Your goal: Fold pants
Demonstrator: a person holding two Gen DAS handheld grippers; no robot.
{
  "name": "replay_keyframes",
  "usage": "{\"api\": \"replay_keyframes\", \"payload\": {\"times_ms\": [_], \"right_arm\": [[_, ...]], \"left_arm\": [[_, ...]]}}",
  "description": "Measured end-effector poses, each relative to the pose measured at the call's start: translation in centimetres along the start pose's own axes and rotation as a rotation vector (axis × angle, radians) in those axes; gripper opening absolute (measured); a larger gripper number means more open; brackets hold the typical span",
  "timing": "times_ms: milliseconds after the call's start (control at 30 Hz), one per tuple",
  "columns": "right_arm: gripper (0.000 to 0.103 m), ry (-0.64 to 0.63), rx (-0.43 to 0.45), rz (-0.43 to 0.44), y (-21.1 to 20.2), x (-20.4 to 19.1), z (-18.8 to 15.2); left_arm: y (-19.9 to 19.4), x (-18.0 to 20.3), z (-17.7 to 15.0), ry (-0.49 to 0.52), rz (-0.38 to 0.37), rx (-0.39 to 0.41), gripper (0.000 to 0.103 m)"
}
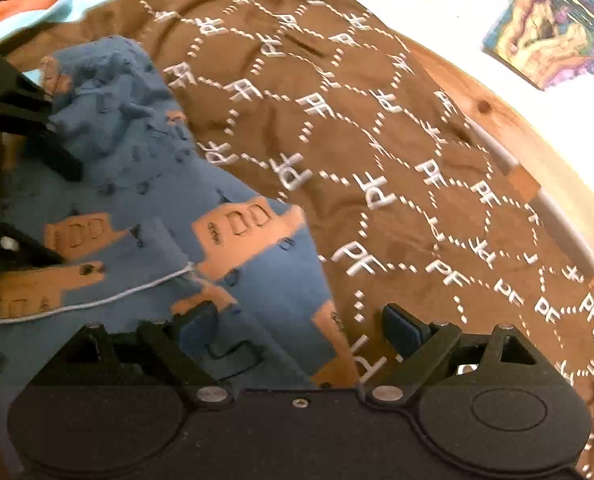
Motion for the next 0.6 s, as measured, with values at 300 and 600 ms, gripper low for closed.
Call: {"api": "replay_keyframes", "payload": {"times_ms": [300,600], "right_arm": [[0.090,0.164,0.137,0.112,-6.0,-0.3,-0.2],[0.092,0.026,0.090,0.028,-0.4,-2.8,1.3]], "left_arm": [[-7.7,-5.1,-4.4,-0.259,0.083,0.312,0.080],[-6.9,-10.9,-3.9,-0.401,0.259,0.309,0.057]]}}
Point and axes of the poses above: each gripper's, at about its wrist camera, not at the fingertips, and y roughly the way its jaws point, x to its right, z to its top, the point moved 1 cm from there along y, roughly the way its jaws point, and after that the axes turned 8 degrees about x, right-handed, at the moved point
